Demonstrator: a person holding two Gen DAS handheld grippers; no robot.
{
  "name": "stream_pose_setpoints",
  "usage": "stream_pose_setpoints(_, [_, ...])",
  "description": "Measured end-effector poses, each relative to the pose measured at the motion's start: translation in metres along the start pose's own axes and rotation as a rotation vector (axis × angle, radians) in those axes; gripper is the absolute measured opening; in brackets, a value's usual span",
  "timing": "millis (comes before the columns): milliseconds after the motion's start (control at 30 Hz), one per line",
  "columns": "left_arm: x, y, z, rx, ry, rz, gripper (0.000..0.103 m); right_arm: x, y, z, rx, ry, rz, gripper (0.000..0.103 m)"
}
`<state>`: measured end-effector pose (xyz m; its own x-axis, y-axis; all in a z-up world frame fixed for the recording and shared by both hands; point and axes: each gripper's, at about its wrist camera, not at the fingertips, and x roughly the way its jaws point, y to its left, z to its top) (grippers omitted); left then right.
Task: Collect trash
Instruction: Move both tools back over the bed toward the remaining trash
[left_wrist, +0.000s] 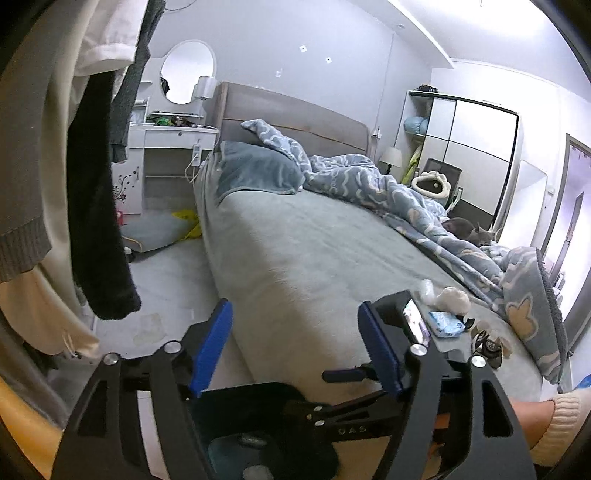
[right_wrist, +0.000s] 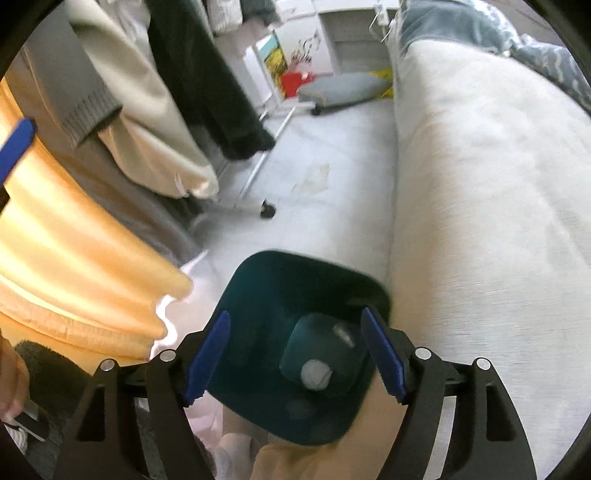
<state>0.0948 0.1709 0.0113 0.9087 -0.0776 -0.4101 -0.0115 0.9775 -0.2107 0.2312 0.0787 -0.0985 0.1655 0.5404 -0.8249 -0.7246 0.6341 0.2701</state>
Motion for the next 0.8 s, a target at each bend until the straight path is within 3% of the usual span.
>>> stream_pose_setpoints(167, [0.006, -0.015, 0.000, 0.003, -0.010, -0.009, 0.083, -0.035, -0.021, -0.005, 0.002, -0.086, -0.039, 0.079])
stream_pose_setpoints(500, [0.023, -0.056, -0.002, 0.024, 0.008, -0.060, 0.084, -0.086, -0.065, -0.026, 0.037, -0.176, -0.102, 0.080])
stream_pose_setpoints(800, [0.042, -0.105, -0.006, 0.079, 0.048, -0.128, 0.084, -0.136, -0.106, -0.047, 0.043, -0.252, -0.214, 0.080])
